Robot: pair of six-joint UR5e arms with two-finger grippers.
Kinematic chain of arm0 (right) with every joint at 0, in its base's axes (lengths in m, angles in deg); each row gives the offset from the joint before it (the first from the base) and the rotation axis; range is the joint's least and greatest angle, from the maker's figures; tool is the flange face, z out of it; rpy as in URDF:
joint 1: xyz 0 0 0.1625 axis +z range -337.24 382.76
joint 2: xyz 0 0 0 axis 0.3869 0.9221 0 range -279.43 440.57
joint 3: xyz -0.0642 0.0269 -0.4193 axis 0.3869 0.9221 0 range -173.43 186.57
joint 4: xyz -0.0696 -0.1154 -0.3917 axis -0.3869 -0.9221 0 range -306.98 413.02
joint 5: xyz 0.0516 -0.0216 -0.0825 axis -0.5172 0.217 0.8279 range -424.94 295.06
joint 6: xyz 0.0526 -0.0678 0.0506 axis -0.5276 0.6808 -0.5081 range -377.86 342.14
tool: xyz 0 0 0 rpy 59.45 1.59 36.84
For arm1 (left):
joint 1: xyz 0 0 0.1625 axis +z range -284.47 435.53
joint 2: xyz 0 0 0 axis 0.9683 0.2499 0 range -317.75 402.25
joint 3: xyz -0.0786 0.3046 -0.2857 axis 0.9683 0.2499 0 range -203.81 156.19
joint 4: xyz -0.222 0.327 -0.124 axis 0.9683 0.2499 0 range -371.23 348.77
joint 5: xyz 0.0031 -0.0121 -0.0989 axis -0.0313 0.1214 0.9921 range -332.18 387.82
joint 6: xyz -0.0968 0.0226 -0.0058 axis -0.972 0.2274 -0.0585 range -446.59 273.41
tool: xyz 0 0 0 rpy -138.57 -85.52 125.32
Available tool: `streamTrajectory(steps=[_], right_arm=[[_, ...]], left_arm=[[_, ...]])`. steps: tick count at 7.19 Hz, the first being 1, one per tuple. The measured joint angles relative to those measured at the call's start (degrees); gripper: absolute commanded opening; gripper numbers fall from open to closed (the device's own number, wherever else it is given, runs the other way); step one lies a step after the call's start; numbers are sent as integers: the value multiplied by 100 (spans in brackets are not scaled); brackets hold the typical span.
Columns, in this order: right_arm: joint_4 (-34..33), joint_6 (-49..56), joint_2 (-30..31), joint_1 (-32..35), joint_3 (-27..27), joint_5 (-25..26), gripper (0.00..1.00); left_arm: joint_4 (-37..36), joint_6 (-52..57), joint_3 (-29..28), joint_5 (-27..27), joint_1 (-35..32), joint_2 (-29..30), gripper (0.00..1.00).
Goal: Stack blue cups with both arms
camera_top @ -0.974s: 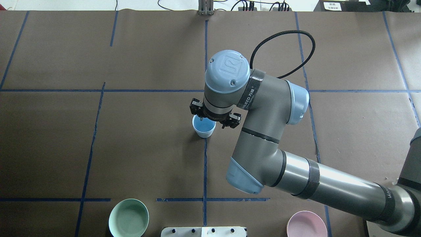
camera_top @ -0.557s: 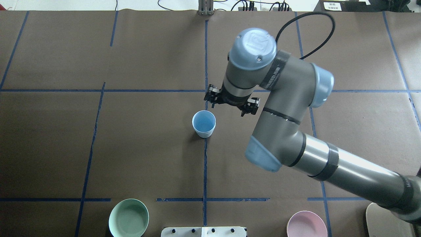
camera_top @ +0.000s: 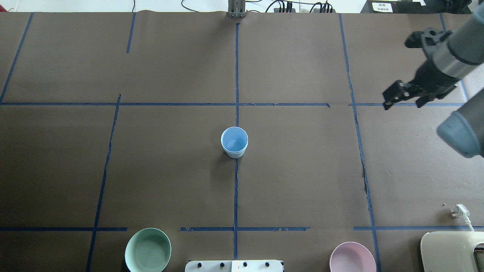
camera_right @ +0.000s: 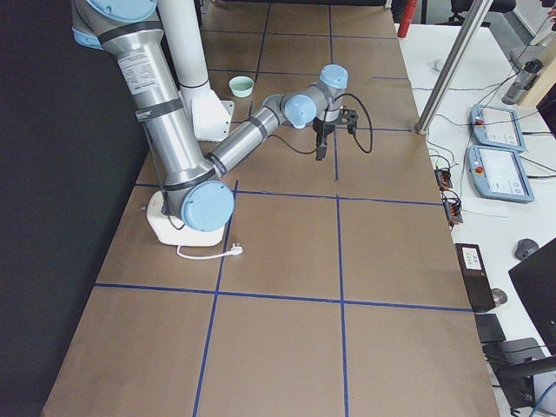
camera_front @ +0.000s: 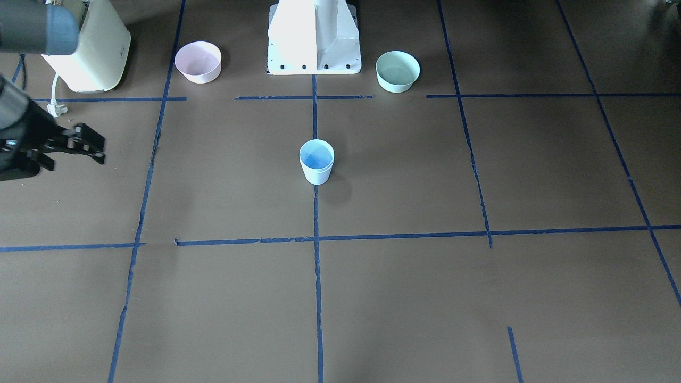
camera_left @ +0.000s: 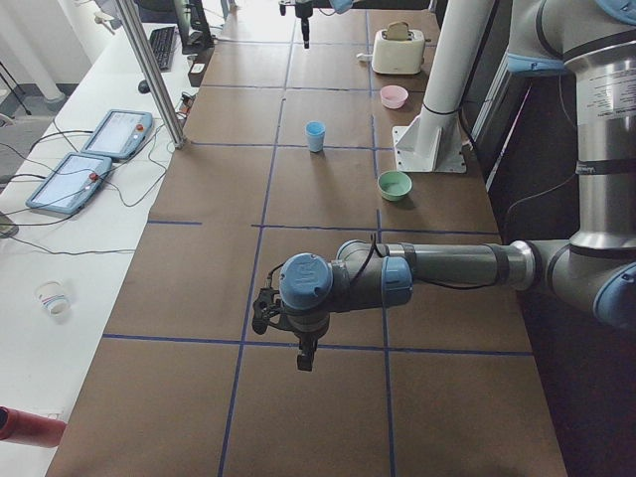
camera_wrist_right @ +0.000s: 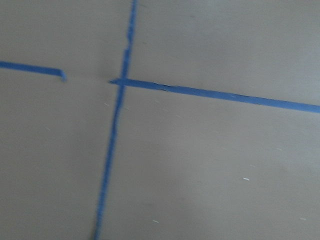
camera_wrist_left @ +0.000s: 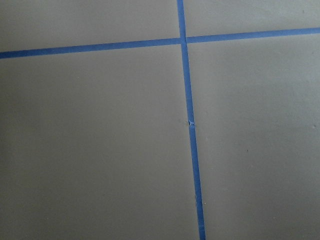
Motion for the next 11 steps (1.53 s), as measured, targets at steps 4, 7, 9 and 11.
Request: streamTrajectory(steps=[4,7,9,11], right_arm=[[-35,3454,2022,1969,25,-99,100],[-14,3724,2495,2337,277,-115,100],[-7,3719,2506,2350,344,-126,100],[-5,3705,2494,2353,375,-170,100]], left_arm=[[-1,-3,21,-3,0,-3,100],[65,18,35,-12,0,-91,100],[61,19,39,-26,-3,-113,100],[55,19,79,-143,-3,-120,100]])
